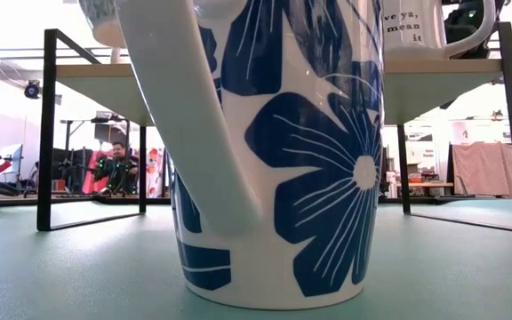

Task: Place coffee mugs
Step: Put the white blue mug on the shelf

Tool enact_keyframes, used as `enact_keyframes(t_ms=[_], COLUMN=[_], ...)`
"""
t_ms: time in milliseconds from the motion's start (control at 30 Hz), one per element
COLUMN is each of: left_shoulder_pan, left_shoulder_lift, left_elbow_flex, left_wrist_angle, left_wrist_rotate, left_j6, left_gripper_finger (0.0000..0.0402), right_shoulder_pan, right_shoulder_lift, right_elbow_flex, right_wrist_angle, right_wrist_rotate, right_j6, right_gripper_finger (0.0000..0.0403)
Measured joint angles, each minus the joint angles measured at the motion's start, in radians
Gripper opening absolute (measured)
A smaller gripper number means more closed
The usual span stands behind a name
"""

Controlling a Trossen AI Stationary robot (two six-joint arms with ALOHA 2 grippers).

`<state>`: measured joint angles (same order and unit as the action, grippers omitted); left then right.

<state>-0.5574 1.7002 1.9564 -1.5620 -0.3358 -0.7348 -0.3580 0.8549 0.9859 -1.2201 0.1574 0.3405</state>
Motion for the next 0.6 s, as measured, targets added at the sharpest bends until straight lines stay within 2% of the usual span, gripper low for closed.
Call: enact_keyframes(t_ms=[300, 600], left_shoulder_pan=[0.046, 0.056], left_shoulder_lift=[0.054, 0.067], left_elbow_flex=[-0.002, -0.002], left_wrist_angle=[0.014, 0.011], left_wrist_rotate=[0.060, 0.065], left_j6=[0.019, -0.010], left_gripper_finger=[0.0011, 0.0012], right_shoulder_pan=[0.000, 0.000], right_shoulder_lift=[0.013, 0.013], right_elbow_flex=[0.000, 0.000], right_wrist_angle=[0.002, 0.005], right_wrist_rotate=[0.000, 0.000], right_j6=[0.000, 0.000], right_gripper_finger=[0.0141, 0.0141])
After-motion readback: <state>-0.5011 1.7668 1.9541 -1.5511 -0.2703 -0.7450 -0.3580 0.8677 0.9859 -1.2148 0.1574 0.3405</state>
